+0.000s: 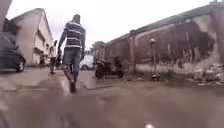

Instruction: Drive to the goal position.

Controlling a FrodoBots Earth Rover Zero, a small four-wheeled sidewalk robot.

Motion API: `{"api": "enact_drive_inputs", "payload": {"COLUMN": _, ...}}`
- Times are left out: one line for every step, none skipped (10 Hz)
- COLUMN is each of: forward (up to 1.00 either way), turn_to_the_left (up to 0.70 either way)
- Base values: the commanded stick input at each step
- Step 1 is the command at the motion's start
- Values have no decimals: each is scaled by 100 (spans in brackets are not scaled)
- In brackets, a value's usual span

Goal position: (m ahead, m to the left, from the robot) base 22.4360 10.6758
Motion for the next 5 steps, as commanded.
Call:
{"api": "enact_drive_inputs", "payload": {"forward": 85, "turn_to_the_left": 34}}
{"api": "enact_drive_inputs", "payload": {"forward": 85, "turn_to_the_left": 34}}
{"api": "enact_drive_inputs", "payload": {"forward": 85, "turn_to_the_left": 30}}
{"api": "enact_drive_inputs", "payload": {"forward": 85, "turn_to_the_left": 12}}
{"api": "enact_drive_inputs", "payload": {"forward": 85, "turn_to_the_left": 0}}
